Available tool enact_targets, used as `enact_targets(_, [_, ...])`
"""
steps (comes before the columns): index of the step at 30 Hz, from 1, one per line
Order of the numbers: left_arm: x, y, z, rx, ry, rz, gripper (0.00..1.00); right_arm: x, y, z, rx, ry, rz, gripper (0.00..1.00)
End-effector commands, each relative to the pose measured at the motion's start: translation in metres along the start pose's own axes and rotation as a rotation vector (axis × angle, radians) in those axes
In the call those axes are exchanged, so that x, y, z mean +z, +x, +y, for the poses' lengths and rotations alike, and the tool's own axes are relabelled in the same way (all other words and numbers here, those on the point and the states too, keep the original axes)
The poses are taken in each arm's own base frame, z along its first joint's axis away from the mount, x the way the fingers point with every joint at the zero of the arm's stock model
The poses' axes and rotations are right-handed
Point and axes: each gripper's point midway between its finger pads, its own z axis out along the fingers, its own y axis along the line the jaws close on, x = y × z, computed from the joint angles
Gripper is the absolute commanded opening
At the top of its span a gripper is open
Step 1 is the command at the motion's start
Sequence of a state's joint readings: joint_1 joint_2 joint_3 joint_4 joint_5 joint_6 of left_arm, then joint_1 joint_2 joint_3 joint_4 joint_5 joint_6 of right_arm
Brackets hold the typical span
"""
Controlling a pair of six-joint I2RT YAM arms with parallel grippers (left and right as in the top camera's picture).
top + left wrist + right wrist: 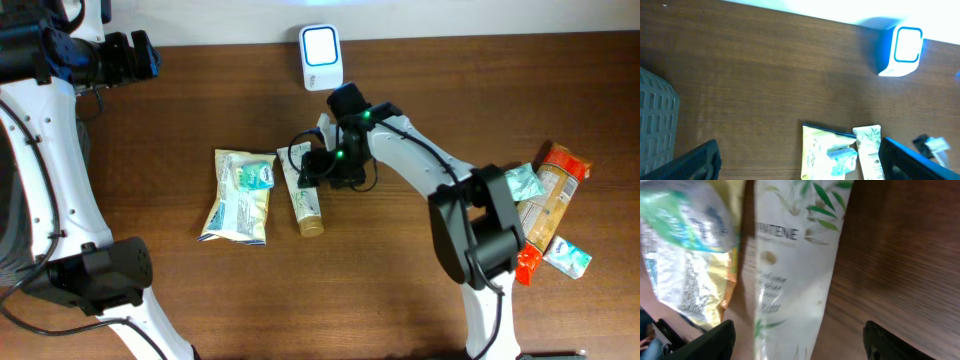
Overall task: Scan the item barcode
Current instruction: 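Grasp the Pantene tube with the right gripper and drag it right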
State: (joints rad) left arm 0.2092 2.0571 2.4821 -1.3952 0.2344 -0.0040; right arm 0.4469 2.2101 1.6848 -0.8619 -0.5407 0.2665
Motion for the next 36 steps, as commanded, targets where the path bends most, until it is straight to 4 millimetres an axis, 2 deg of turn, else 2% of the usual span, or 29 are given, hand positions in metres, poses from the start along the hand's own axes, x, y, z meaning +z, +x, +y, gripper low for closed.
enact_targets(1, [0.003, 0.000, 0.002, 0.004, -0.001, 0.003, 0.99, 0.029, 0.007, 0.000, 0.031, -0.092, 0.071, 0.72])
enact_targets(2, [0.003, 0.000, 0.002, 0.004, -0.001, 0.003, 0.99, 0.035, 0.006, -0.001, 0.046, -0.102, 0.078, 0.69])
enact_targets(5, [0.003, 0.000, 0.002, 0.004, -0.001, 0.003, 0.99, 0.042, 0.006, -0.004, 0.060, -0.105, 0.081, 0.43])
enact_targets(8, [0.003, 0.000, 0.002, 0.004, -0.001, 0.003, 0.99, 0.042, 0.004, -0.004, 0.056, -0.106, 0.075, 0.11])
enact_targets(9, [0.003, 0.000, 0.002, 0.004, -0.001, 0.003, 0.99, 0.042, 0.004, -0.004, 0.054, -0.106, 0.073, 0.04])
enact_targets(11, [0.003, 0.000, 0.002, 0.004, -0.001, 0.003, 0.99, 0.039, 0.003, -0.003, 0.052, -0.109, 0.068, 0.04])
enact_targets(12, [0.003, 0.000, 0.002, 0.004, -0.001, 0.003, 0.99, 0.032, 0.000, -0.001, 0.029, -0.112, 0.051, 0.04])
enact_targets(14, [0.003, 0.000, 0.002, 0.004, -0.001, 0.003, 0.99, 0.009, -0.007, 0.005, -0.027, -0.105, 0.006, 0.04])
enact_targets(16, [0.003, 0.000, 0.002, 0.004, -0.001, 0.003, 0.99, -0.021, -0.017, 0.001, -0.044, 0.015, -0.066, 0.04])
enact_targets(18, [0.003, 0.000, 0.002, 0.004, -0.001, 0.003, 0.99, -0.056, -0.023, -0.018, -0.066, 0.277, -0.154, 0.04])
enact_targets(22, [0.003, 0.000, 0.002, 0.004, -0.001, 0.003, 0.99, -0.111, -0.023, -0.078, -0.092, 1.008, -0.276, 0.04])
enact_targets(23, [0.003, 0.000, 0.002, 0.004, -0.001, 0.003, 0.99, -0.113, -0.023, -0.083, -0.101, 1.101, -0.281, 0.04])
enact_targets(24, [0.003, 0.000, 0.002, 0.004, -0.001, 0.003, 0.99, -0.106, -0.022, -0.089, -0.121, 1.159, -0.264, 0.04])
enact_targets(25, [0.003, 0.000, 0.002, 0.004, -0.001, 0.003, 0.99, -0.089, -0.020, -0.099, -0.139, 1.199, -0.221, 0.04])
enact_targets(26, [0.003, 0.000, 0.002, 0.004, -0.001, 0.003, 0.99, -0.082, -0.018, -0.105, -0.143, 1.218, -0.199, 0.04])
enact_targets(28, [0.003, 0.000, 0.002, 0.004, -0.001, 0.003, 0.99, -0.078, -0.015, -0.121, -0.160, 1.308, -0.156, 0.04])
enact_targets(30, [0.003, 0.000, 0.002, 0.004, -0.001, 0.003, 0.99, -0.073, -0.011, -0.123, -0.171, 1.321, -0.130, 0.04])
enact_targets(31, [0.003, 0.000, 0.002, 0.004, -0.001, 0.003, 0.99, -0.065, -0.010, -0.118, -0.185, 1.285, -0.120, 0.04])
enact_targets(32, [0.003, 0.000, 0.002, 0.004, -0.001, 0.003, 0.99, -0.049, -0.006, -0.109, -0.226, 1.213, -0.073, 0.11])
enact_targets(33, [0.003, 0.000, 0.002, 0.004, -0.001, 0.003, 0.99, -0.036, 0.000, -0.100, -0.259, 1.148, -0.032, 0.26])
enact_targets(34, [0.003, 0.000, 0.002, 0.004, -0.001, 0.003, 0.99, -0.027, 0.004, -0.094, -0.278, 1.107, -0.010, 0.46])
enact_targets(35, [0.003, 0.000, 0.002, 0.004, -0.001, 0.003, 0.99, -0.016, 0.009, -0.083, -0.308, 1.065, 0.010, 0.71])
enact_targets(36, [0.003, 0.000, 0.002, 0.004, -0.001, 0.003, 0.99, -0.011, 0.013, -0.076, -0.325, 1.053, 0.016, 0.87])
